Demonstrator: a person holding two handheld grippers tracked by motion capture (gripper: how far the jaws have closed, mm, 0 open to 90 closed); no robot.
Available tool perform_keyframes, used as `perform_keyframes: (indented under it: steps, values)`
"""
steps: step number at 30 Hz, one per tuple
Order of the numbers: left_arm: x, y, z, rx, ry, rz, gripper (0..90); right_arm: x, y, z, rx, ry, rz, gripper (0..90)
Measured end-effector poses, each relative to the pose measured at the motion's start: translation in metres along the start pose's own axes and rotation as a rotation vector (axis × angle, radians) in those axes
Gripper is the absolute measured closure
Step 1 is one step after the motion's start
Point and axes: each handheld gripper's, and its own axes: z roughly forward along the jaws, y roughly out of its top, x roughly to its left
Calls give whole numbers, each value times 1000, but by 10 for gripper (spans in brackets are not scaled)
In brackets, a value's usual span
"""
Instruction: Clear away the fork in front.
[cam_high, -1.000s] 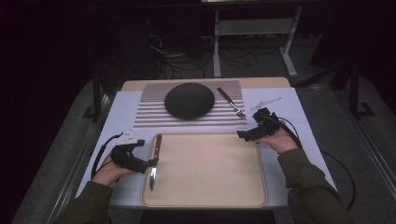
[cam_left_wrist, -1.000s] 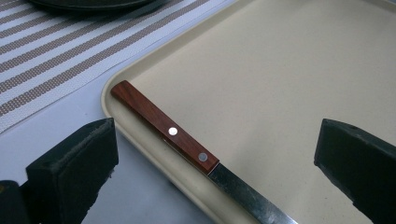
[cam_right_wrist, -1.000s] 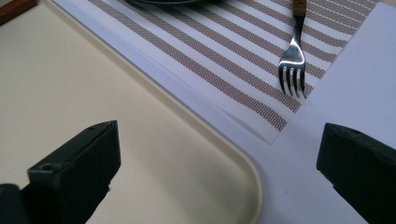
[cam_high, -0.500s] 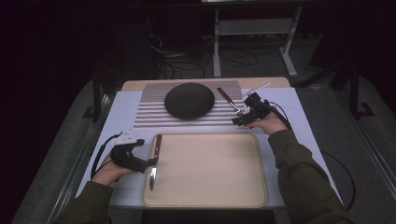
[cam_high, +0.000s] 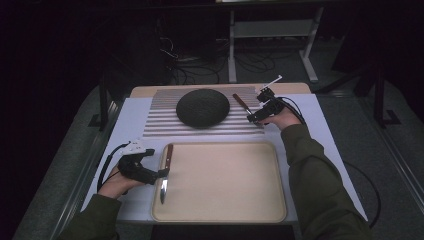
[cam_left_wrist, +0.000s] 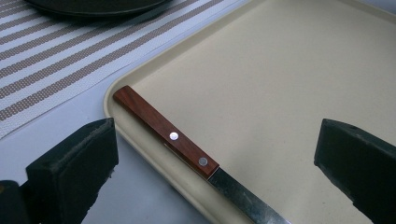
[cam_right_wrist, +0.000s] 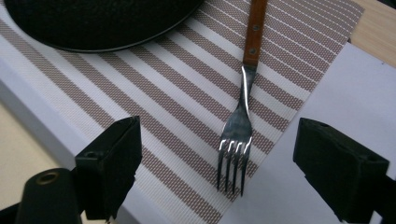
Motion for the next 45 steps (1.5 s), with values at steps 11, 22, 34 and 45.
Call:
perform_keyframes:
  steps: [11,22,34,45]
  values:
    - [0,0,0,-1,-2,-4,0,-16,20,23,86,-32,2,322]
    - [0,-1,-1,-4,-7,-4,0,-26,34,42,151,22,-6,483]
    - [1,-1,-2,-6,-9,-7,0,-29,43,65,206,25,1,566]
    - [2,-2,-3,-10,-8,-10,0,-28,47,78,255,3,-3,652]
